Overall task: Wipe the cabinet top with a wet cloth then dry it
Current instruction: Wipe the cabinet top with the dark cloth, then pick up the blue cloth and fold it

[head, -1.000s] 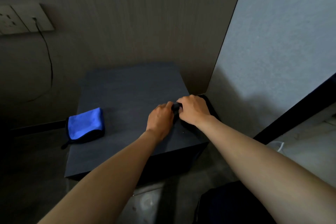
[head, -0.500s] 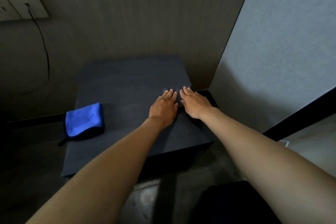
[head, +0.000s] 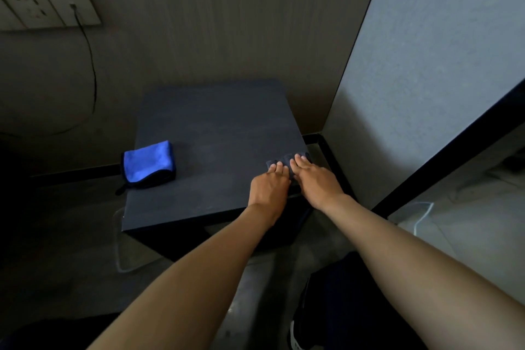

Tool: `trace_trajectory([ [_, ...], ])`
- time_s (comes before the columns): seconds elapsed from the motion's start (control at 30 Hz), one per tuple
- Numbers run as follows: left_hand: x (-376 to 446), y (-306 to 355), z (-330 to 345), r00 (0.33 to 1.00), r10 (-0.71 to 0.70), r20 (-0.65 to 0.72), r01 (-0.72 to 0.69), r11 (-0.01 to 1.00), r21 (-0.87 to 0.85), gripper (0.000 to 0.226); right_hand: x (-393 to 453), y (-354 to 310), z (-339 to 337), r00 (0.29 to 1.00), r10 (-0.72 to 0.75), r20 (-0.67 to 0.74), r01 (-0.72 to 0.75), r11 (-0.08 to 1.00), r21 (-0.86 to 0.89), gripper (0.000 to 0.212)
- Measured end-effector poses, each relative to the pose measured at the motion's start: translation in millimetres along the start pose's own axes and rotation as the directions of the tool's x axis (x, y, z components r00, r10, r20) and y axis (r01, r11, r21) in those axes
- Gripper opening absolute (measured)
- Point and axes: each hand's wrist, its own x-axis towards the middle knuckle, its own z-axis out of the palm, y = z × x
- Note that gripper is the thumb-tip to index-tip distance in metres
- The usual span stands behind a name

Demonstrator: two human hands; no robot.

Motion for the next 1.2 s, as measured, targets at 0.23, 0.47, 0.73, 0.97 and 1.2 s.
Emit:
trace_trajectory([
  [0.23, -34, 13, -8, 0.997, 0.076, 0.03, -0.078, 0.996, 0.052, 0.05, -43, -2, 3, 1.0, 0.018, 0.005, -0.017, 0.999, -0.033, 0.049],
  [0.47, -62, 15, -16, 0.993, 0.106, 0.051, -0.108, 0.993, 0.039, 0.037, -78, -13, -7, 0.999, 0.016, -0.041, -0.019, 0.998, -0.066, 0.038],
  [0.73, -81, -1, -9, 0.959, 0.156, 0.238, -0.146, 0.988, -0.057, 0.032, -95, -35, -33, 0.971, -0.007, 0.24, 0.034, 0.994, -0.107, 0.027],
  [0.97, -91, -31, -14, 0.912, 0.132, 0.389, 0.117, 0.824, -0.554, 0.034, -97, -49, -33, 0.957, 0.041, 0.288, -0.097, 0.978, 0.183, 0.025],
  [1.2, -90, -63, -36, 0.953, 0.092, 0.288, 0.151, 0.68, -0.717, 0.026, -85, -46, -60, 0.917, 0.039, 0.398, -0.261, 0.812, 0.522, 0.023],
])
